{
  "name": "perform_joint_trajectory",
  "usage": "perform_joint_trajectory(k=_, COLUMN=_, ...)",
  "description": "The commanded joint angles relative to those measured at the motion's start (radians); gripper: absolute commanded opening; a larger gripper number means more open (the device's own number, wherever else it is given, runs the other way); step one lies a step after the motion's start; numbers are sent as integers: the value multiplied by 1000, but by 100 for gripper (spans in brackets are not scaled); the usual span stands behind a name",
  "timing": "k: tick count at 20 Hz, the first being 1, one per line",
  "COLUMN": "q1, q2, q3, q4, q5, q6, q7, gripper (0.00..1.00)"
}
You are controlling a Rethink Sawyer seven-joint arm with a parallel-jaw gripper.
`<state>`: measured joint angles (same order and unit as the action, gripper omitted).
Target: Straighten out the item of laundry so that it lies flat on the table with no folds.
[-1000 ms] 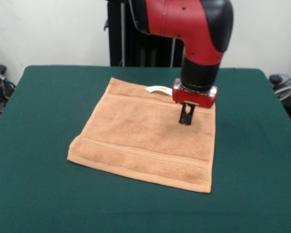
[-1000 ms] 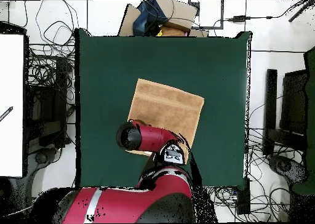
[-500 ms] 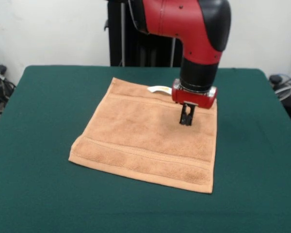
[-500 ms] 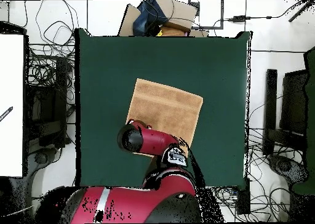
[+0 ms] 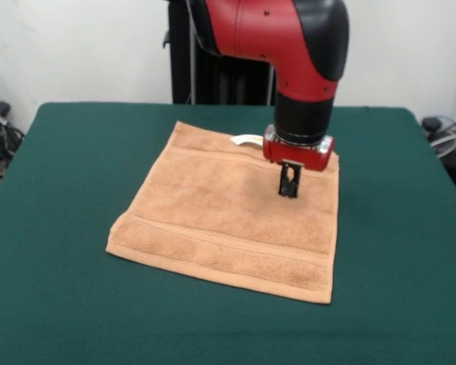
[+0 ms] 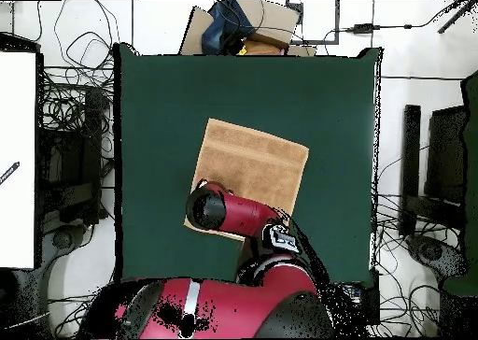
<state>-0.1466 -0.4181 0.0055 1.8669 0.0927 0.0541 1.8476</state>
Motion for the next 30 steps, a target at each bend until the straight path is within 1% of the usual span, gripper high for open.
perform_joint_trajectory(k=1, q1=32, q2=32, q3=26, q4=61, q5=33, q6=-35, q7=220, gripper=0)
perform_joint_trajectory(k=5, q1=52, q2=-68, q3=4, q4=104, q5=37, q6=21, q7=221, gripper=0)
perform_joint_trajectory(k=7, q1=46, q2=-120, q3=5, q4=128, q5=47, q6=60, q7=224, gripper=0)
perform_joint_trajectory(k=10, q1=60, q2=-208, q3=-12, q4=149, q5=55, q6=142, q7=211, gripper=0)
perform_joint_trajectory(k=13, q1=67, q2=-245, q3=-26, q4=154, q5=61, q6=180, q7=207, gripper=0)
perform_joint_trajectory(k=16, q1=66, q2=-232, q3=-25, q4=148, q5=66, q6=164, q7=212, gripper=0)
perform_joint_trajectory(k=18, q1=47, q2=-216, q3=-17, q4=141, q5=69, q6=130, q7=219, gripper=0)
perform_joint_trajectory(k=22, q1=12, q2=-171, q3=-12, q4=96, q5=59, q6=124, q7=190, gripper=0)
perform_joint_trajectory(k=25, q1=-4, q2=-142, q3=2, q4=95, q5=52, q6=92, q7=186, gripper=0)
perform_joint_trajectory(k=29, q1=-14, q2=-138, q3=-11, q4=56, q5=56, q6=136, q7=169, gripper=0)
perform_joint_trajectory(k=30, q1=-17, q2=-145, q3=-3, q4=75, q5=54, q6=129, q7=174, gripper=0)
